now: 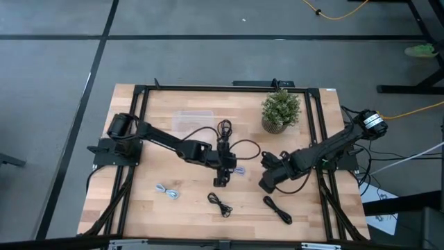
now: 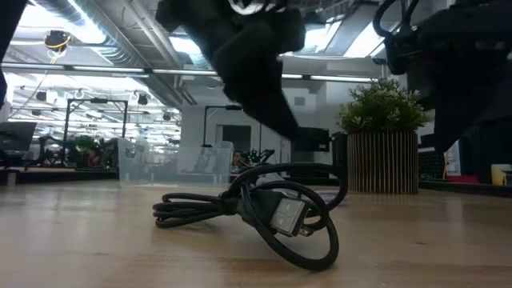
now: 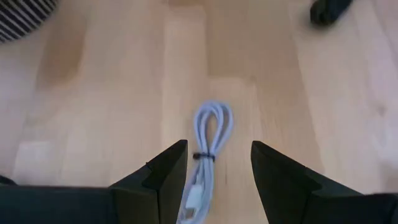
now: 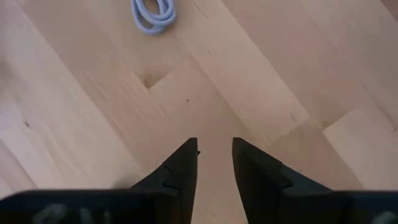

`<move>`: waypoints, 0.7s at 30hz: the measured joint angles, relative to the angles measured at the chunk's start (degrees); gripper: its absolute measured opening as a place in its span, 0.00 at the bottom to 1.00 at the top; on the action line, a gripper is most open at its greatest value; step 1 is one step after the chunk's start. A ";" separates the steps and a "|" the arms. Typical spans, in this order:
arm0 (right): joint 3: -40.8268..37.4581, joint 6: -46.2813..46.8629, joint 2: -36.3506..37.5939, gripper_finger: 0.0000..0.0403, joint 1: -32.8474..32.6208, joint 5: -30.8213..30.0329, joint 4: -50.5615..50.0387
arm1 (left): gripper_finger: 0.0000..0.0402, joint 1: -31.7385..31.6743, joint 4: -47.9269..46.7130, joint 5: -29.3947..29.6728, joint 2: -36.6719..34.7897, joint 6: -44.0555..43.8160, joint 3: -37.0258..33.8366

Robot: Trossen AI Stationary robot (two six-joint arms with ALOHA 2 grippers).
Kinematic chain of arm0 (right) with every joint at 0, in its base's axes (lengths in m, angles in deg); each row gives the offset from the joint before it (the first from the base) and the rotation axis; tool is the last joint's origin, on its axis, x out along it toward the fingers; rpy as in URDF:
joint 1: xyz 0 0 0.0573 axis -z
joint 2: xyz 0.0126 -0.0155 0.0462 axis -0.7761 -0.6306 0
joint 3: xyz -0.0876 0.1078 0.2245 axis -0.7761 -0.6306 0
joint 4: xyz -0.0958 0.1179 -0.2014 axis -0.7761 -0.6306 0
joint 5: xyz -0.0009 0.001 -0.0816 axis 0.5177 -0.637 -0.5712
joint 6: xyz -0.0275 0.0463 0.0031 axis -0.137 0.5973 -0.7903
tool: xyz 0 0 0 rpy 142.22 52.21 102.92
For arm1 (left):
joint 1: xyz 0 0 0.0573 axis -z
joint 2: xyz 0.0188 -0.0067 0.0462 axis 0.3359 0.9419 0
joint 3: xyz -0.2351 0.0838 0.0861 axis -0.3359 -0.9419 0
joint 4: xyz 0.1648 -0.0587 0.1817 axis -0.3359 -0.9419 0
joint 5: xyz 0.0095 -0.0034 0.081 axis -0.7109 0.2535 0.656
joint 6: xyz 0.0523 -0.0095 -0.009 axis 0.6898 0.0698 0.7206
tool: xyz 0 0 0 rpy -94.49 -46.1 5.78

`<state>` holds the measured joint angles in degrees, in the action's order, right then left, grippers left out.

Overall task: Pick and place USB-C Cables
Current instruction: Put the purple USB cable into the transparent bin

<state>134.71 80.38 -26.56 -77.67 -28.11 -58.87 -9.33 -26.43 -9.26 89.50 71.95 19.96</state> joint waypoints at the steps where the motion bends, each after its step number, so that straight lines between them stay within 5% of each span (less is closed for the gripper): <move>1: 0.00 0.09 0.00 0.26 -0.35 -0.02 0.00 | 0.43 0.16 -0.05 0.01 0.74 0.34 0.00; 21: 0.00 0.07 0.00 0.26 -1.57 -0.13 0.31 | 0.43 0.76 -3.01 2.49 5.50 0.80 -0.02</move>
<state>134.71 80.45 -26.56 -79.24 -28.24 -58.56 -8.58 -29.44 -6.77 95.00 72.75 19.94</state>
